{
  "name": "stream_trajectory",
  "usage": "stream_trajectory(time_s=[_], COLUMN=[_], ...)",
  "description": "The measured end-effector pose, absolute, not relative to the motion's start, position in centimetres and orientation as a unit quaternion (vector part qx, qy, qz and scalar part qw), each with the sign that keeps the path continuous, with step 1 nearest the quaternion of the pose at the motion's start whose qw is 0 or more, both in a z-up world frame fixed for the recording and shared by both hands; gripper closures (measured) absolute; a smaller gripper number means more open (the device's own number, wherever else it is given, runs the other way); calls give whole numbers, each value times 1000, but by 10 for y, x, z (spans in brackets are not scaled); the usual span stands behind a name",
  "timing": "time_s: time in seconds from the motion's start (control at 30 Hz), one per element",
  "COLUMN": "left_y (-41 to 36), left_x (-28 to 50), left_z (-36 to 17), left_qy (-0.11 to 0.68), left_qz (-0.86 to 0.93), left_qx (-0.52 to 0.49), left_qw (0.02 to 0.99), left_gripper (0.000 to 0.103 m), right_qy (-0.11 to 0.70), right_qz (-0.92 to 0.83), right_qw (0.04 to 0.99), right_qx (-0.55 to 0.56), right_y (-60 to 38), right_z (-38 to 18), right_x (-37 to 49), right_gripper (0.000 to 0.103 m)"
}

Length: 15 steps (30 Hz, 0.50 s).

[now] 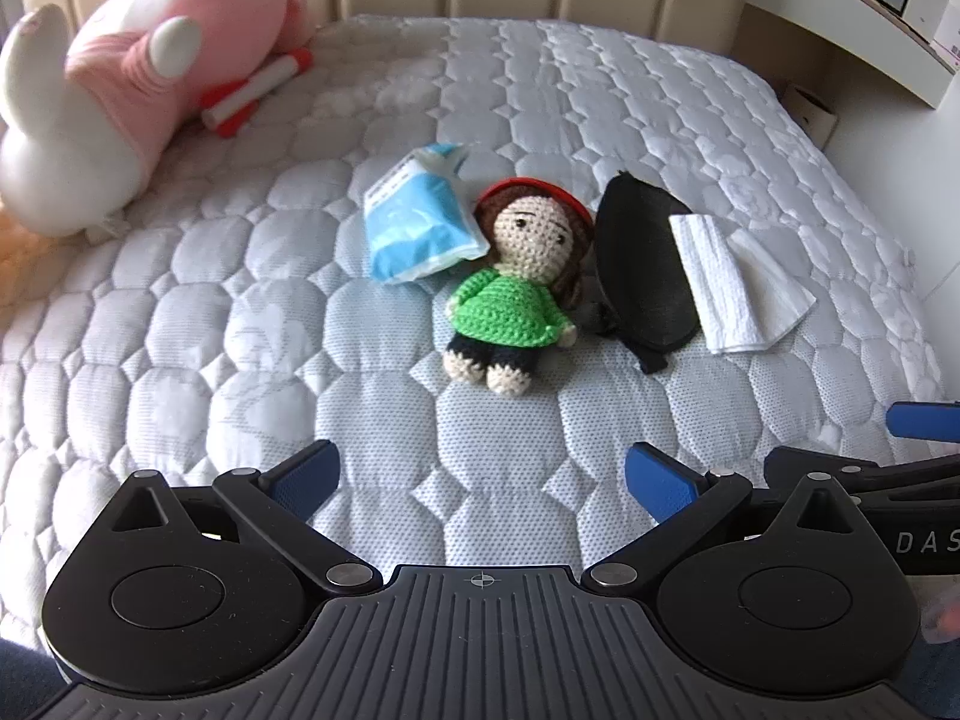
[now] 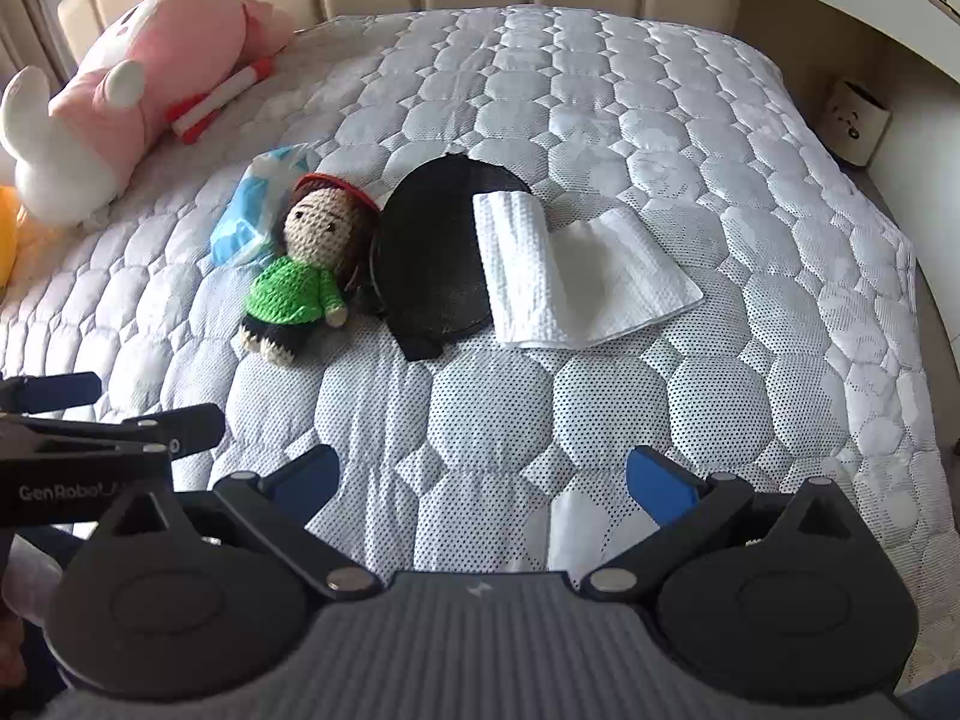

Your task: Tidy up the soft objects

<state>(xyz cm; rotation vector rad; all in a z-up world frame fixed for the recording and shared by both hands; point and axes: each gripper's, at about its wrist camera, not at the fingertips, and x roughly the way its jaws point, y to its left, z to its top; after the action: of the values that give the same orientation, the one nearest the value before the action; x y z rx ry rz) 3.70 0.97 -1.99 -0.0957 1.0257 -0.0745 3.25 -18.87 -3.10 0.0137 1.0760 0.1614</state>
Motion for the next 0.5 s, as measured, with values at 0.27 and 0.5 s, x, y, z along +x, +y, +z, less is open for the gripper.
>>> stream_trajectory(time_s=[0.27,0.5], left_y=[6,5], left_x=[63,97], left_z=[-41,-62], left_qy=[508,530], left_qz=[-54,-124], left_qx=[-69,-120], left_qw=[857,830], left_gripper=[0,0], right_qy=[524,531], right_qz=[82,78], right_qw=[848,844], right_qx=[16,3], right_y=[-192,-211], right_z=[-40,-35], right_x=[51,94], right_gripper=[0,0])
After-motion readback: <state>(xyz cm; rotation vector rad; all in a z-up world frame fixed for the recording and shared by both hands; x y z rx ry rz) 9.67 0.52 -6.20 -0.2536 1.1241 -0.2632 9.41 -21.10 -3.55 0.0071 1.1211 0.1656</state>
